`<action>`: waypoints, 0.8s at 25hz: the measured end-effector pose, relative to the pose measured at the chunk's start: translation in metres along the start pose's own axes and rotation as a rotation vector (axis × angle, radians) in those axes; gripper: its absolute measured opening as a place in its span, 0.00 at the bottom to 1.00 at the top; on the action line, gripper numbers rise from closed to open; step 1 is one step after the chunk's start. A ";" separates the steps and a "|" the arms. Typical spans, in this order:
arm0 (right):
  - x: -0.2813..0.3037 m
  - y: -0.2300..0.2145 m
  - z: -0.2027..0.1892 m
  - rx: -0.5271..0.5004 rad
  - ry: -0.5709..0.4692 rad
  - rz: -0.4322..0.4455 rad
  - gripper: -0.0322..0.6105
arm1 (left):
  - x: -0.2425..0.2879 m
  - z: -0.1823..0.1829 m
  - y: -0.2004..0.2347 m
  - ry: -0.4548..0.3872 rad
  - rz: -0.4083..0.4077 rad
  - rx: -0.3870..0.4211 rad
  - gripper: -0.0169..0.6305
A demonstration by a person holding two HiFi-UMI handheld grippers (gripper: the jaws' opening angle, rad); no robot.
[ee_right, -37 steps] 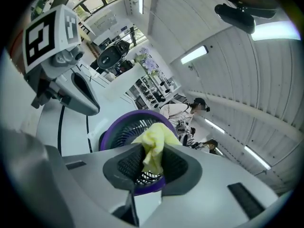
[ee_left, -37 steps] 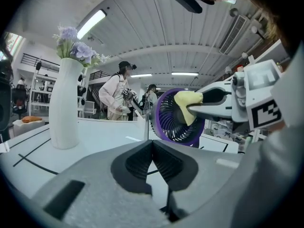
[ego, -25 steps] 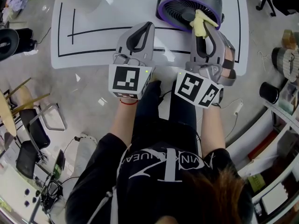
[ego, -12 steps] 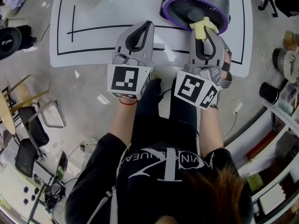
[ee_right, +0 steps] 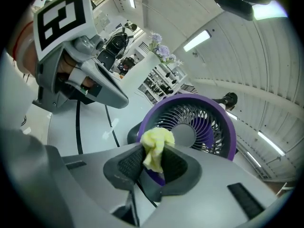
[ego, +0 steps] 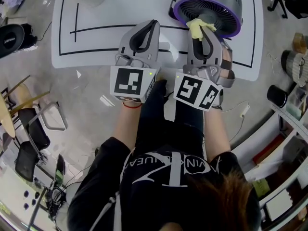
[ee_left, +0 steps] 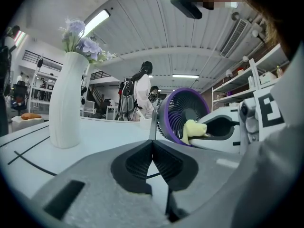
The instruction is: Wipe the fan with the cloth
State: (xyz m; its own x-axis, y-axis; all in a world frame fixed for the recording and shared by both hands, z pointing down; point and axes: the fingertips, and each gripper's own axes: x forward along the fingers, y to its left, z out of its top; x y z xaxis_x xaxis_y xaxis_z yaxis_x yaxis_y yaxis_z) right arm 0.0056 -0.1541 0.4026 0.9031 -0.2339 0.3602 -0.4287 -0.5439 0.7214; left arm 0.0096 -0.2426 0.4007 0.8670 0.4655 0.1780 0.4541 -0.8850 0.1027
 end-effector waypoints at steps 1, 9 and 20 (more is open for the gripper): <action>0.002 0.001 0.004 -0.003 -0.004 0.007 0.18 | 0.000 0.000 0.001 -0.001 0.000 -0.001 0.04; 0.010 0.004 0.025 -0.026 -0.022 0.036 0.18 | -0.001 -0.001 0.007 0.006 0.004 -0.002 0.04; 0.013 -0.006 0.052 -0.052 -0.057 0.058 0.19 | -0.001 0.010 0.011 -0.003 0.011 -0.004 0.04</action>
State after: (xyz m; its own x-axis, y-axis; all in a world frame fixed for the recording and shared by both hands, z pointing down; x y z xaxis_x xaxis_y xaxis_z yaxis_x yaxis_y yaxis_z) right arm 0.0212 -0.1956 0.3717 0.8762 -0.3097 0.3693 -0.4797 -0.4863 0.7303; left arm 0.0161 -0.2529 0.3919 0.8727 0.4554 0.1761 0.4434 -0.8902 0.1049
